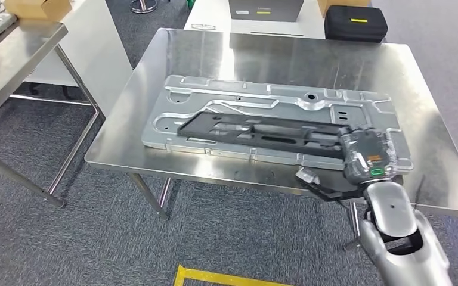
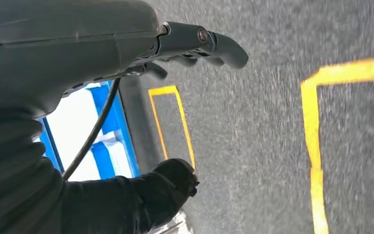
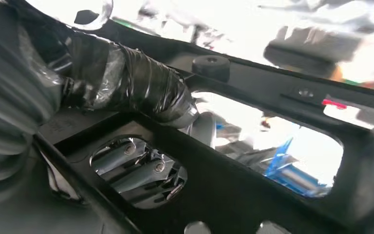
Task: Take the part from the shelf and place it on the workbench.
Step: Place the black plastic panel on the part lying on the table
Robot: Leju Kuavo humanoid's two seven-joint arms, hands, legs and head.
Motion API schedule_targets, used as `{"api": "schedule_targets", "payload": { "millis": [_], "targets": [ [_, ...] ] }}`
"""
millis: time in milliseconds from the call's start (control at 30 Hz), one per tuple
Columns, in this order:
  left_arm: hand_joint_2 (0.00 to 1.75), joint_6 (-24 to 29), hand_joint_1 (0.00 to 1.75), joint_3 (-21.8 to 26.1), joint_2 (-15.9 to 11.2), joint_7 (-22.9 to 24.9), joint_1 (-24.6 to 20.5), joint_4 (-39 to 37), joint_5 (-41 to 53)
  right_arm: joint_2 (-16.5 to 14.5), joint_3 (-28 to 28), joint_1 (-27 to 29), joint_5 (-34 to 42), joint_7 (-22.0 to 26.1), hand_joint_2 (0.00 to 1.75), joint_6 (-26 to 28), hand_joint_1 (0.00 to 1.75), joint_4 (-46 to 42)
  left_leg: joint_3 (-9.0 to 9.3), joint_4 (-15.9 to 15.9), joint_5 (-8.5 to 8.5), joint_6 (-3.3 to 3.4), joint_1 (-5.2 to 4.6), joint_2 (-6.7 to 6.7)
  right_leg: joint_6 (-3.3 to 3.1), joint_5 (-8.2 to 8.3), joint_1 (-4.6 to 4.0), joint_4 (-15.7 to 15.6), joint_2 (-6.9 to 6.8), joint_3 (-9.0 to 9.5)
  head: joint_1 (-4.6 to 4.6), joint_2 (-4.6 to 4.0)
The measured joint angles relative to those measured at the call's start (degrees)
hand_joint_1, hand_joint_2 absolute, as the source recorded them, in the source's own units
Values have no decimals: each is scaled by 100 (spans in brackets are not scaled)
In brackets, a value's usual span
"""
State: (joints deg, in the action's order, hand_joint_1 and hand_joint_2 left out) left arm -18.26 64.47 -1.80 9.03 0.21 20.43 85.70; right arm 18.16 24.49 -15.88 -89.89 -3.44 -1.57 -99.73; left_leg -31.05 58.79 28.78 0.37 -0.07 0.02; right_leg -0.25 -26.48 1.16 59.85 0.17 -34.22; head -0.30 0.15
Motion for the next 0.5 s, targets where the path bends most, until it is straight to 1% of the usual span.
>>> {"api": "schedule_targets", "payload": {
  "millis": [33, 67, 133, 167, 200, 233, 267, 300, 333, 367, 400, 433, 500],
  "targets": [
    [175, 12, 0, 2, -39, 3, -14, -39, 0, -61, 67, -37, -7, -13, 175, -9, 175, 30, -73, 154, 85, -32, 9, 0, -38, -5, 12, -21, -4, 23, -4, 0],
    [175, 26, 0, 3, -78, 3, -25, -78, 0, -114, 126, -70, -10, -23, 175, -15, 175, 58, -225, 447, 224, -63, 20, -4, -73, -13, 16, -36, -12, 47, -7, 0],
    [175, 66, 0, 3, -130, 2, -34, -156, 0, -181, 223, -118, -17, -57, 175, -16, 175, 105, -681, 1252, 523, -105, 30, -4, -118, -46, 3, -37, -24, 74, -11, 1],
    [175, 86, 0, 4, -150, -1, -32, -191, 0, -199, 265, -130, -18, -79, 175, -16, 175, 127, -885, 1559, 576, -116, 33, -4, -127, -67, -2, -37, -26, 96, -10, 1],
    [175, 100, 0, 4, -165, -2, -29, -222, 0, -208, 296, -134, -18, -93, 175, -15, 175, 144, -989, 1655, 507, -119, 35, -4, -128, -91, -4, -36, -25, 126, -10, 1],
    [175, 111, 0, 5, -178, -4, -25, -249, 0, -214, 321, -136, -18, -105, 175, -15, 175, 157, -974, 1513, 320, -116, 38, -3, -122, -119, -4, -35, -21, 167, -10, 1],
    [175, 120, 0, 5, -192, -7, -22, -272, 0, -217, 339, -137, -17, -114, 175, -13, 175, 167, -855, 1170, 56, -105, 41, -3, -112, -151, -3, -35, -18, 216, -10, 1],
    [175, 132, 0, 7, -205, -8, -16, -294, 0, -218, 350, -137, -15, -122, 175, -10, 175, 171, -690, 759, -175, -85, 43, -7, -94, -185, -4, -34, -14, 256, -9, 1],
    [175, 145, 0, 8, -218, -13, -17, -314, 0, -217, 355, -138, -10, -136, 175, -6, 175, 172, -535, 388, -328, -64, 37, -11, -68, -217, -13, -26, -10, 281, -8, 1],
    [175, 158, 0, 9, -230, -15, -21, -331, 0, -213, 357, -134, -5, -153, 175, 0, 175, 172, -436, 153, -395, -40, 29, -16, -40, -238, -21, -25, -8, 293, -8, 1],
    [175, 170, 0, 10, -239, -16, -22, -347, 0, -203, 357, -123, -1, -173, 175, 6, 175, 170, -392, 52, -384, -13, 18, -21, -10, -251, -28, -33, -5, 296, -8, 1],
    [175, 179, 0, 11, -245, -12, -24, -357, 0, -191, 357, -101, 1, -192, 175, 14, 175, 164, -380, 25, -363, 11, 7, -21, 21, -257, -35, -47, -3, 303, -8, 1],
    [175, 194, 0, 17, -246, 6, -18, -372, 0, -134, 356, -26, 2, -215, 175, 34, 175, 127, -338, -19, -357, 83, 34, -20, 84, -301, -36, -26, -2, 324, -7, 1]
  ]
}}
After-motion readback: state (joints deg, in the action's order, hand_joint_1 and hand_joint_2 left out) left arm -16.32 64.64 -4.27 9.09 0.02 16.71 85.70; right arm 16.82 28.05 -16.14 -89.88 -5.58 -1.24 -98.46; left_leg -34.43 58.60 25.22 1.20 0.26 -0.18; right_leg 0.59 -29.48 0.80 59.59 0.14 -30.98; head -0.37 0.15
